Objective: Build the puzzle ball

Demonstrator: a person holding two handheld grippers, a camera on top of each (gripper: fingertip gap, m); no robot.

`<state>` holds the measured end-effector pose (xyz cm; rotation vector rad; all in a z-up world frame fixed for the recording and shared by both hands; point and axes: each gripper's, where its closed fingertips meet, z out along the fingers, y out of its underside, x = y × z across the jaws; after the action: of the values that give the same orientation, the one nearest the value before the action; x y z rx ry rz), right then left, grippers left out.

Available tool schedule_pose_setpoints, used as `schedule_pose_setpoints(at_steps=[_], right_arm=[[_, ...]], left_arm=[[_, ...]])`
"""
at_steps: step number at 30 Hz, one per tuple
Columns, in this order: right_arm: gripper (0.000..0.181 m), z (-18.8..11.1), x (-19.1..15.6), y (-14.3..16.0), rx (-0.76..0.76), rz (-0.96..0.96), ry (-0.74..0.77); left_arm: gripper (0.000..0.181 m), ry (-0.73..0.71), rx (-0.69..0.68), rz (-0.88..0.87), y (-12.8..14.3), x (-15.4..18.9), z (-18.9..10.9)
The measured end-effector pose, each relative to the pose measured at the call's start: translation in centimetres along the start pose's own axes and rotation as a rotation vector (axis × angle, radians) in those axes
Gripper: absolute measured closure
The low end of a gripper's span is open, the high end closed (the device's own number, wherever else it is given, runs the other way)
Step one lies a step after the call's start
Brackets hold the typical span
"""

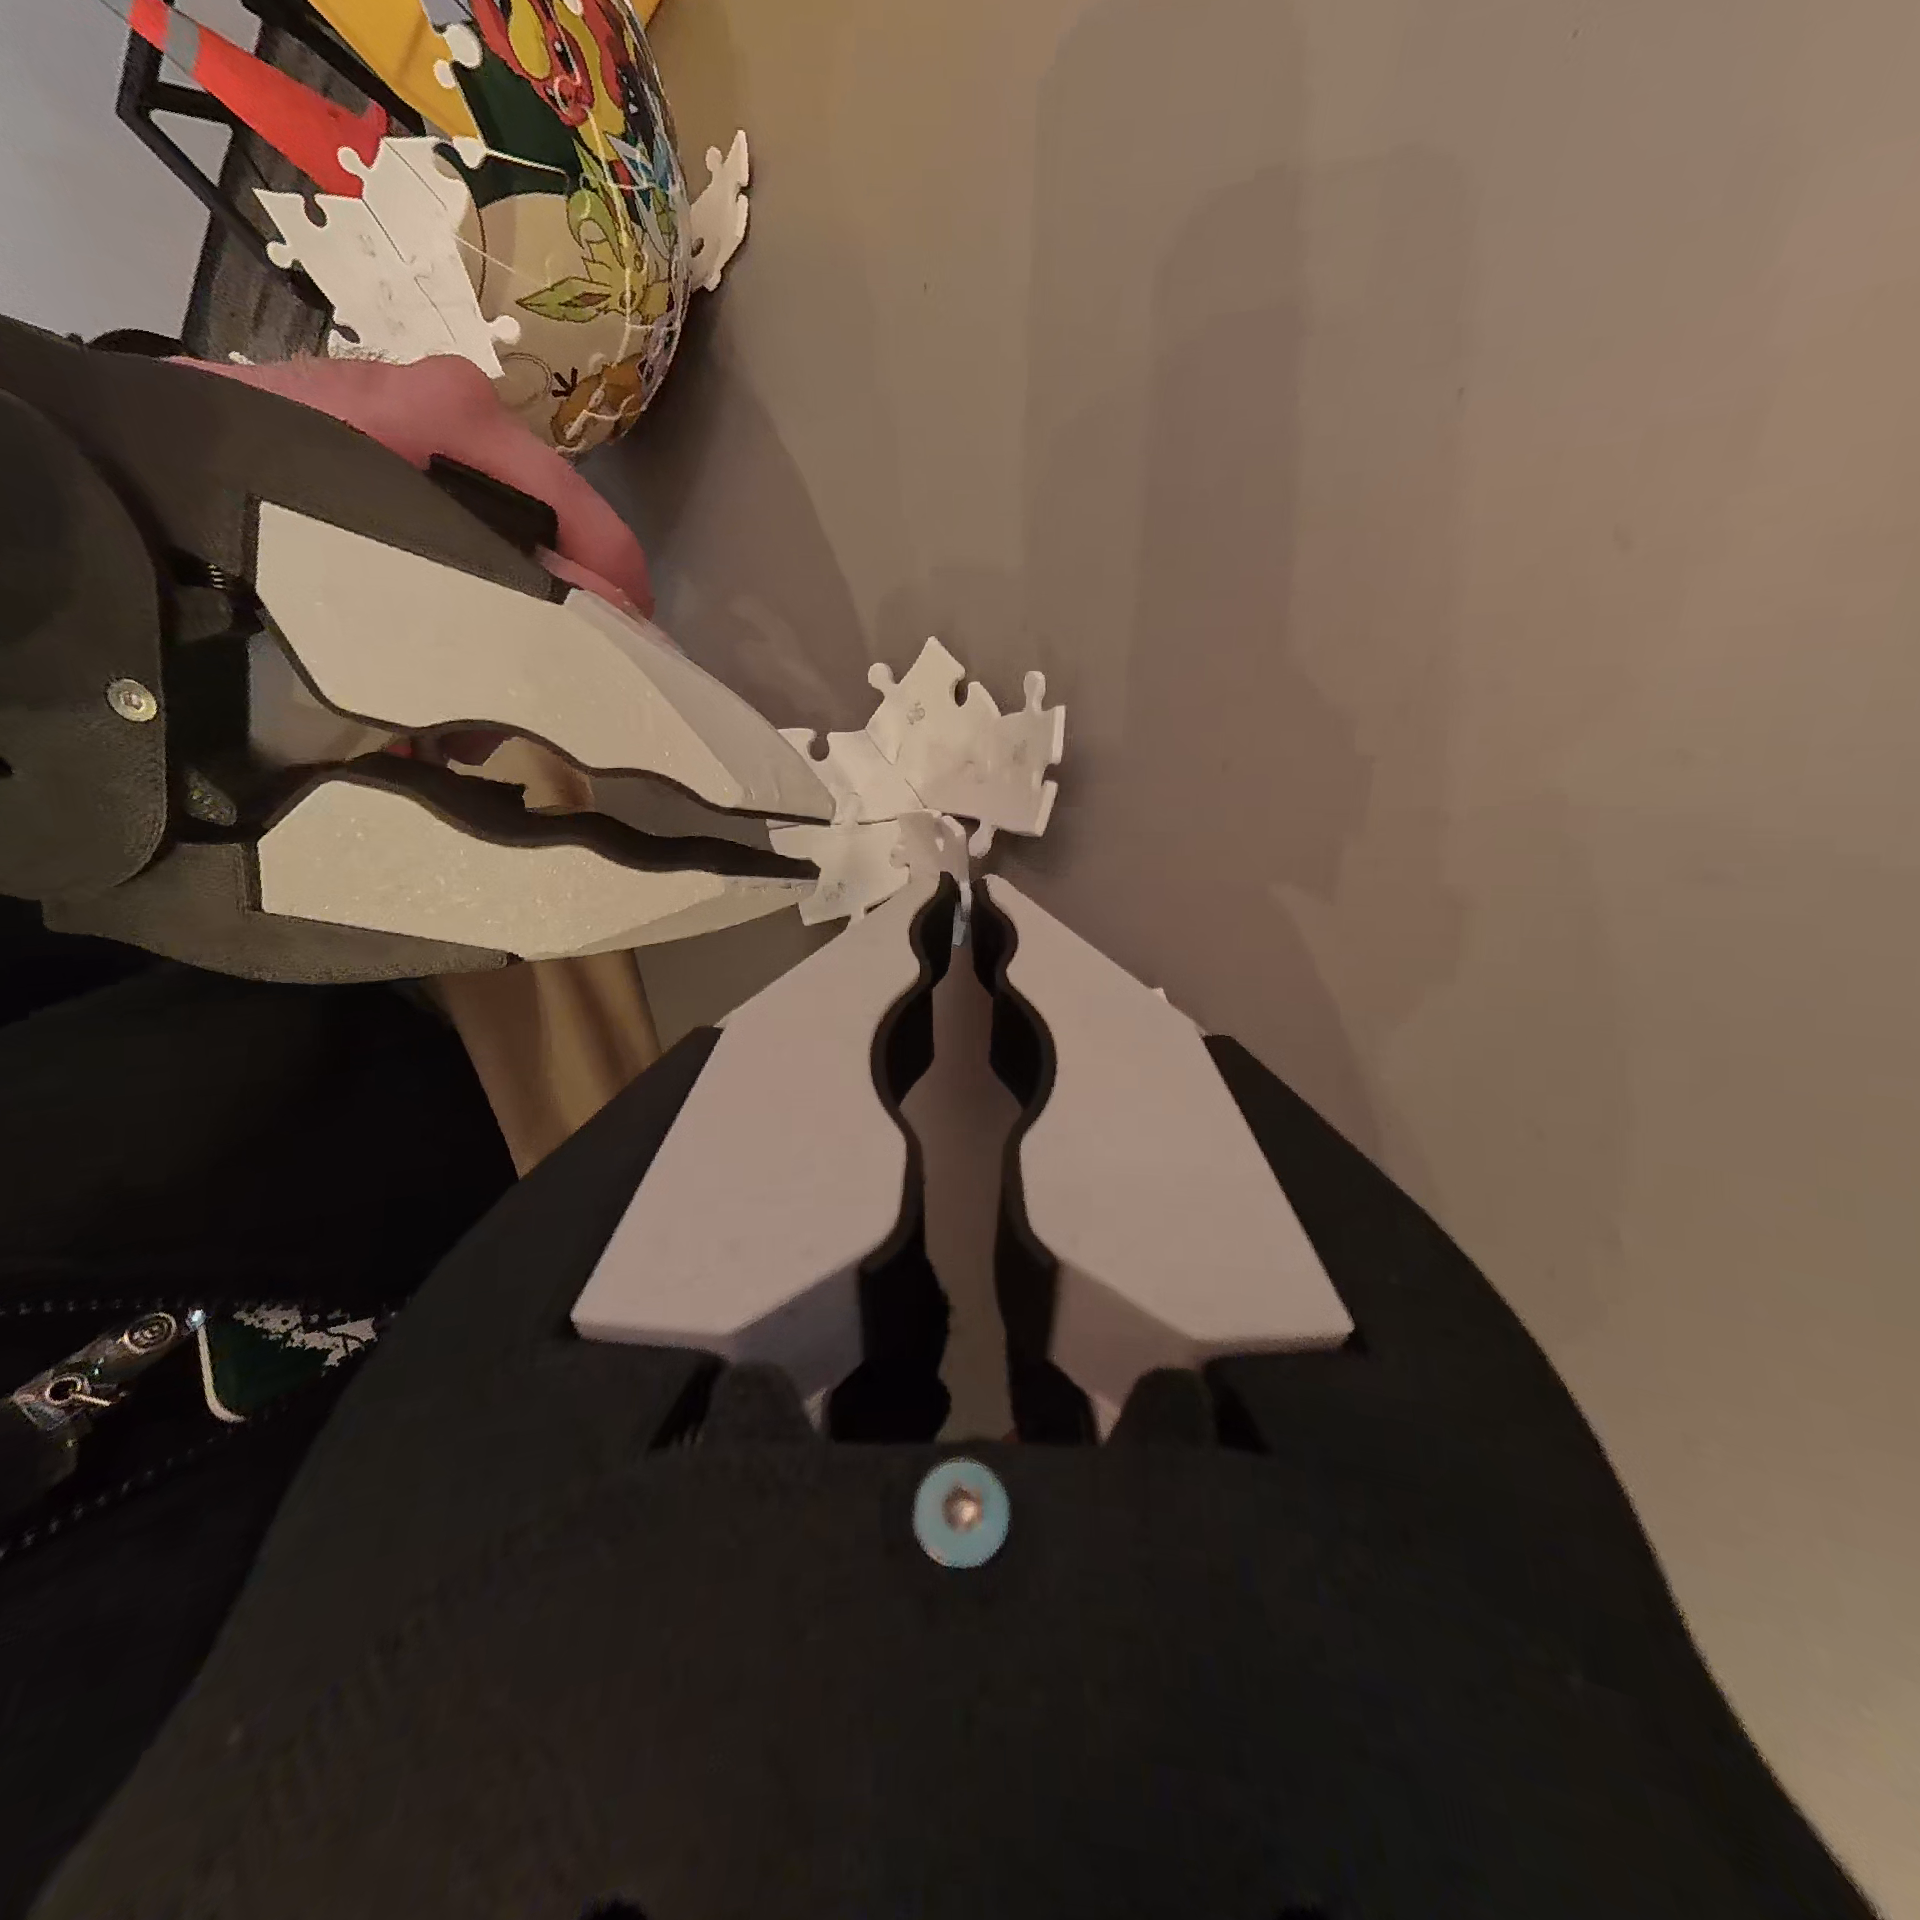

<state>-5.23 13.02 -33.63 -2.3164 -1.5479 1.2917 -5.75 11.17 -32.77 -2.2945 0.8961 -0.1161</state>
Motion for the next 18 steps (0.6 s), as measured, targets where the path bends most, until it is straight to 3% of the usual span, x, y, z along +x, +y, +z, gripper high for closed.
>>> schedule_pose_setpoints(at_steps=[18], right_arm=[[0.172,-0.1,0.4,0.4,-0.006,0.024,0.022]], left_arm=[[0.18,0.036,-0.081,0.041,0.7,-0.5,2.3]])
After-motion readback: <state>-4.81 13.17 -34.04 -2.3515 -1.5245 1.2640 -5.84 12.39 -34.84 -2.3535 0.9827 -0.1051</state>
